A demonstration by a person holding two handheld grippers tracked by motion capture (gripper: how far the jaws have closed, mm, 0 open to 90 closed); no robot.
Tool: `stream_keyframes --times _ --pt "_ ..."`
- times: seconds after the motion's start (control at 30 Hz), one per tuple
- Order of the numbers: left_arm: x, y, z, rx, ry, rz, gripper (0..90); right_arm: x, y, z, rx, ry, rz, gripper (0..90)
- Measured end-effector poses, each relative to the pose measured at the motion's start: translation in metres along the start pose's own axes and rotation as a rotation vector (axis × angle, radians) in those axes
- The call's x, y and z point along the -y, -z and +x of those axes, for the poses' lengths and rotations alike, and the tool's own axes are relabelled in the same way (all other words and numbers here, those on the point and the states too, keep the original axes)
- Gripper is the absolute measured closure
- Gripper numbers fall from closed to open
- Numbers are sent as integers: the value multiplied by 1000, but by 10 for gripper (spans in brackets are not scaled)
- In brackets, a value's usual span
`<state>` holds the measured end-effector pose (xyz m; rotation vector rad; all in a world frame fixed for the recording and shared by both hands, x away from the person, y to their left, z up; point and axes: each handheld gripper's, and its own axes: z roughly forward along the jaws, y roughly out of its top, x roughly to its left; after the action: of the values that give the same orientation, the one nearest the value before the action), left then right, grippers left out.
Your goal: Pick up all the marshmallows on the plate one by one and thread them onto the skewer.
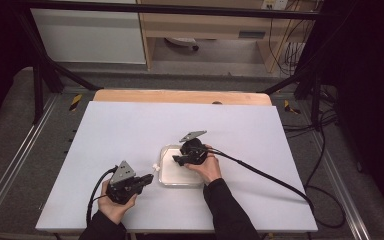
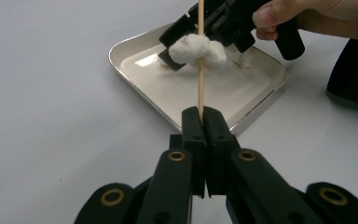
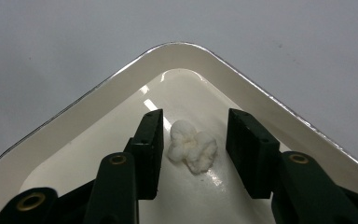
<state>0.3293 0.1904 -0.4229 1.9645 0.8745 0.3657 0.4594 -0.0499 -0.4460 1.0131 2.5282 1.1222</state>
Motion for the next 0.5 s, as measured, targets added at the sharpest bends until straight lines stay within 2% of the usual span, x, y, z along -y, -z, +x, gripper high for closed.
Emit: stream_keyframes --times 0.17,0.5 --pt "0 0 0 0 -3 1 887 1 0 1 6 19 3 637" --pt "0 0 -1 0 -3 0 887 1 1 1 8 12 14 702"
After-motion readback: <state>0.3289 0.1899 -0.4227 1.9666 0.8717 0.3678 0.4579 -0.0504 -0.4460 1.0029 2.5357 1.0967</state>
